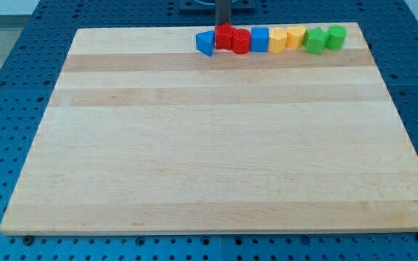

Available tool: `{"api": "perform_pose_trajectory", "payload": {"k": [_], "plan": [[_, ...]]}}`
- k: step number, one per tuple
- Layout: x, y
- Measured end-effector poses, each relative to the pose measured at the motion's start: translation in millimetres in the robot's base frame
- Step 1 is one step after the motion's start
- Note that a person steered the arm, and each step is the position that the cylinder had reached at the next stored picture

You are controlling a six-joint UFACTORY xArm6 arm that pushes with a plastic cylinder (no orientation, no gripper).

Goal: Place the red circle to the right of the red star

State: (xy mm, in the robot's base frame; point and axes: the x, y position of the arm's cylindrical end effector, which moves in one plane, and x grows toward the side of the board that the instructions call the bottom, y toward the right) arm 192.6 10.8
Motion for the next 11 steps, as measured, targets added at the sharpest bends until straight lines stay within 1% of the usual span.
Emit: {"api": "perform_pose_trajectory", "payload": {"k": [1,2,3,4,5,6,7,9,11], "plan": [[60.8,-0.4],[150.2,-0.4],[152.6,-0.4],[128.2,-0.4],[66.5,-6.2],[21.5,-1.5],[30.4,21.3],[31.4,37.1],[150.3,42.2]]}}
